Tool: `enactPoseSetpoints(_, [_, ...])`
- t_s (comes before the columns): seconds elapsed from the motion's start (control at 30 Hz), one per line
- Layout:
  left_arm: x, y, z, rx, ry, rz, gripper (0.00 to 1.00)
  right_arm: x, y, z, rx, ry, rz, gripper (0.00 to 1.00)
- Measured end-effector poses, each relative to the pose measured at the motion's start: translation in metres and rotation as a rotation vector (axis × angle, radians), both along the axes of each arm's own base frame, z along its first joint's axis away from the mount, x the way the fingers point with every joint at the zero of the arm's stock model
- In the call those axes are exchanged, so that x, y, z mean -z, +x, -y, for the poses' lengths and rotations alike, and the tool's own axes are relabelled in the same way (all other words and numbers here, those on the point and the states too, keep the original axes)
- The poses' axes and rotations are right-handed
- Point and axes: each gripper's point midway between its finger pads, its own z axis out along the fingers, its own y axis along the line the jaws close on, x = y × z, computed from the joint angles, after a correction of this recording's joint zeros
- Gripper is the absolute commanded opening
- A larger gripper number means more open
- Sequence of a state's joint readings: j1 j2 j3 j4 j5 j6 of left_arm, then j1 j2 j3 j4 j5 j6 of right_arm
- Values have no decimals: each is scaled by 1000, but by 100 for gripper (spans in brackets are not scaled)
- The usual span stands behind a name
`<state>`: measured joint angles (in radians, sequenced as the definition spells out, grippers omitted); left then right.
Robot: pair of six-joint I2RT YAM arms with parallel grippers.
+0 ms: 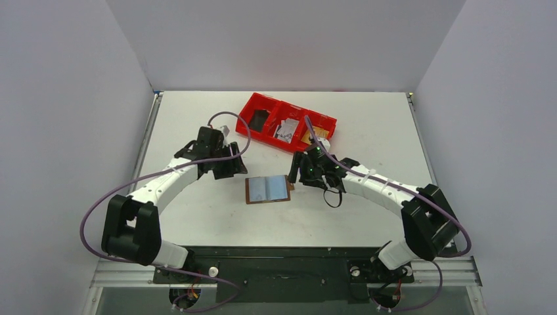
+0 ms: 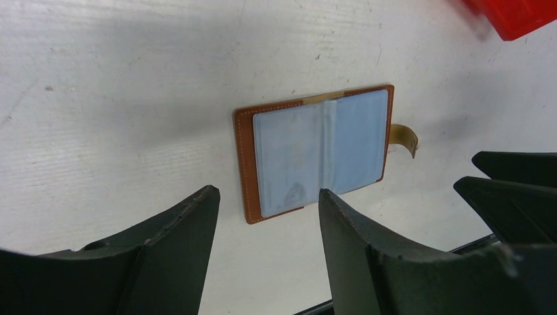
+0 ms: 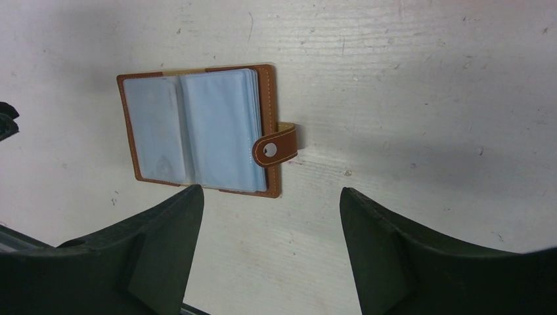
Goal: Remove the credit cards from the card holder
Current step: Close the card holder at the center of the board.
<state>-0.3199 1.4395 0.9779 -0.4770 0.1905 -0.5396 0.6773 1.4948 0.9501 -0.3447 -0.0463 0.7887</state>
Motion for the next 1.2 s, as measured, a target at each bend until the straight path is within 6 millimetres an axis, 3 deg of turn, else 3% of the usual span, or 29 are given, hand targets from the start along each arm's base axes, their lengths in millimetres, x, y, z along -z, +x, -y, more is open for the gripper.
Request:
enactPoseSetpoints(0.27, [28, -23, 2, 5, -37, -74, 55, 15, 3, 5, 18, -56, -6, 71])
enactPoseSetpoints(0.63, [42, -32, 5, 2, -66, -94, 55, 40, 12, 11, 7, -156, -20, 63])
enactPoseSetpoints(0.73, [43, -32, 5, 0, -67, -93, 55, 43, 13, 7, -13, -175, -23, 63])
enactPoseSetpoints(1.0, [51, -32, 7, 3, -63, -110, 54, 31, 15, -23, -77, -172, 24, 63])
enactPoseSetpoints(1.2, [59, -34, 10, 11, -56, -132, 54, 39, 16, -23, -81, -194, 14, 55])
